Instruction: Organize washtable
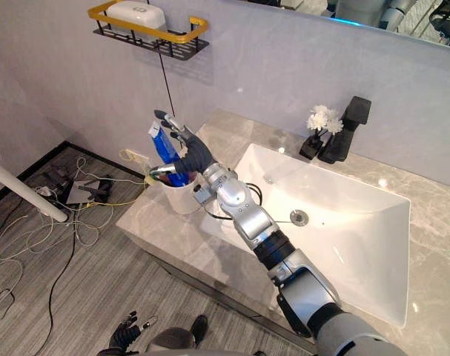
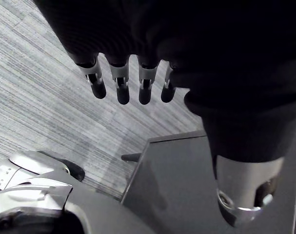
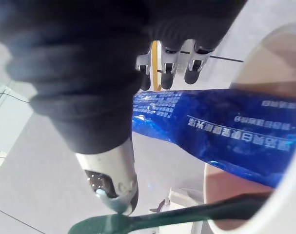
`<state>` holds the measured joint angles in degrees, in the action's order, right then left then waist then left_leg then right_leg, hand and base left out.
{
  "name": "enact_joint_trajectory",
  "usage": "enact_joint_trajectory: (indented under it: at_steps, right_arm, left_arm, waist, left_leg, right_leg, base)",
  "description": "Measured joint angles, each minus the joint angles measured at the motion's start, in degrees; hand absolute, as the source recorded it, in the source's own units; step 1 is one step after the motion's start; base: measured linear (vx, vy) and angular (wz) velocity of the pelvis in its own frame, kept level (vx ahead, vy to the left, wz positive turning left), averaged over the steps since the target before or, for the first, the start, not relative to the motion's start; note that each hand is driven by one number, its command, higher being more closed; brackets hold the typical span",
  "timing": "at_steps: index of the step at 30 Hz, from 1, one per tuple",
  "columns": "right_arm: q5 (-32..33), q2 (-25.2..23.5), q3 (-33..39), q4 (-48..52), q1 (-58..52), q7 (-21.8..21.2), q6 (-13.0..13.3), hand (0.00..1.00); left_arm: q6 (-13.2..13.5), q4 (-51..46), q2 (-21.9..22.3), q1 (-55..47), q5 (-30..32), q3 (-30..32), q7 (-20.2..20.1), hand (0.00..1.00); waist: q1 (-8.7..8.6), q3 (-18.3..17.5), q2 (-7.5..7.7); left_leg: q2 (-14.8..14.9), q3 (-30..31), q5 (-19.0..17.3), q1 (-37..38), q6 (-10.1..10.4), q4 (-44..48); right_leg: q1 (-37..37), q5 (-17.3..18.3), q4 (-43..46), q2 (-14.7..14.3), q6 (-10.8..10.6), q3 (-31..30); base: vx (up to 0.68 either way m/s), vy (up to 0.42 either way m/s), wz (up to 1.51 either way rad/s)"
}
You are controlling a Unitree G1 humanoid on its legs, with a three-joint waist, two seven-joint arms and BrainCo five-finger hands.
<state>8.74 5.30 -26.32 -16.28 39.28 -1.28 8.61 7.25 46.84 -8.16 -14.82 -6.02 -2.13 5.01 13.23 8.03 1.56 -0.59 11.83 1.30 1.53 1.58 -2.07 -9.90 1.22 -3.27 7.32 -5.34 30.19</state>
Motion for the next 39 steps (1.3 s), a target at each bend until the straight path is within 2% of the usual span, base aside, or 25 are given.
enact_joint_trajectory:
  at_steps: [6, 11, 16, 21, 24, 29, 33, 35, 37, 39]
  right_arm:
    - [1.5, 0.4, 2.5, 2.5, -0.9, 0.0, 0.1, 0.0]
    - [1.4, 2.5, 3.8, 7.0, -1.0, 0.0, 0.2, 0.0]
    - [1.2, 7.0, 7.8, 14.7, -1.0, 0.0, 2.3, 0.0]
    - [1.3, 12.7, 13.7, 20.4, -0.7, 0.0, 4.4, 0.0]
    - [1.4, 17.2, 20.3, 25.1, -0.7, 0.1, 5.8, 0.0]
    - [1.6, 21.1, 33.9, 30.1, -3.7, 2.2, 8.5, 0.0]
    - [2.2, 23.4, 45.2, 30.2, -8.8, 5.2, 8.8, 0.0]
    - [2.7, 23.9, 48.3, 30.2, -10.6, 6.4, 8.8, 0.0]
    - [3.2, 24.6, 53.1, 29.7, -14.2, 7.6, 8.8, 0.0]
    - [3.9, 24.6, 59.1, 27.0, -17.6, 9.2, 8.8, 0.0]
  left_arm:
    - [0.0, 0.3, 0.0, 0.0, 0.0, 0.0, -0.1, 0.0]
    - [-0.1, 1.0, -0.1, -0.1, 0.0, 0.0, -0.1, 0.0]
    - [-0.1, 1.2, -0.2, -0.1, 0.1, 0.0, -0.2, 0.0]
    - [0.0, 2.4, -0.5, -0.3, 0.2, 0.0, -1.2, 0.0]
    - [0.0, 3.2, -0.5, -0.3, 0.7, 0.0, -1.3, 0.0]
    - [0.0, 3.7, -0.7, -0.8, 1.7, 0.0, -1.9, 0.0]
    - [-0.2, 3.8, -0.9, -1.0, 2.0, 0.0, -2.4, 0.0]
    - [-0.4, 3.8, -1.0, -1.2, 2.1, 0.0, -2.5, 0.0]
    - [-0.5, 3.9, -1.0, -1.5, 2.1, 0.1, -2.5, 0.0]
    - [-0.6, 4.4, -0.9, -1.4, 2.0, 0.5, -2.5, 0.0]
  waist:
    - [-0.28, 0.0, -0.02]
    - [-1.42, -0.1, -0.03]
    - [-1.63, -0.2, -0.04]
    - [-3.04, -1.2, 0.2]
    - [-3.75, -1.5, 0.07]
    - [-5.78, -2.4, 0.27]
    - [-6.99, -2.7, 0.37]
    - [-7.97, -2.8, 0.38]
    - [-8.36, -3.8, 0.44]
    - [-9.52, -4.4, 0.6]
  left_leg:
    - [0.0, -0.3, 0.0, 0.3, 0.0, 0.0]
    - [0.1, -0.5, 0.0, 0.6, 0.0, 0.0]
    - [0.3, -1.0, 0.0, 0.9, 0.0, -0.2]
    - [0.5, -1.8, 0.0, 1.3, 0.0, -0.8]
    - [0.6, -2.5, 0.0, 1.8, 0.0, -1.5]
    - [0.7, -4.3, 0.0, 2.2, 0.0, -2.0]
    - [0.9, -5.8, -0.1, 2.3, -0.2, -2.3]
    - [1.0, -6.2, -0.1, 2.5, -0.2, -2.5]
    - [1.3, -7.5, -0.2, 2.5, -0.2, -3.2]
    - [1.3, -8.1, -0.3, 2.5, -0.3, -3.2]
  right_leg:
    - [0.0, 0.0, 0.0, 0.0, 0.0, -0.3]
    - [0.1, 0.0, 0.0, 0.0, 0.0, -0.4]
    - [0.1, 0.0, 0.0, -0.1, 0.0, -0.9]
    - [0.2, 0.0, 0.0, -0.2, 0.0, -1.8]
    - [0.2, 0.0, 0.0, -0.2, 0.0, -2.6]
    - [1.3, -0.1, 0.1, -0.1, 0.0, -4.4]
    - [2.2, -0.3, 0.1, -0.1, 0.0, -5.9]
    - [2.4, -0.3, 0.1, -0.1, 0.0, -6.4]
    - [3.4, -0.4, 0.2, -0.2, 0.0, -7.5]
    - [3.8, -0.4, 0.2, -0.3, 0.0, -8.2]
  base:
    - [0.0, 0.0, 0.0]
    - [0.0, 0.002, -0.01]
    - [0.0, 0.009, -0.05]
    - [0.0, 0.008, -0.08]
    - [0.0, 0.008, -0.14]
    - [0.03, 0.023, -0.17]
    - [0.01, 0.021, -0.2]
    - [-0.01, 0.014, -0.21]
    - [0.0, 0.012, -0.28]
    - [0.01, 0.009, -0.18]
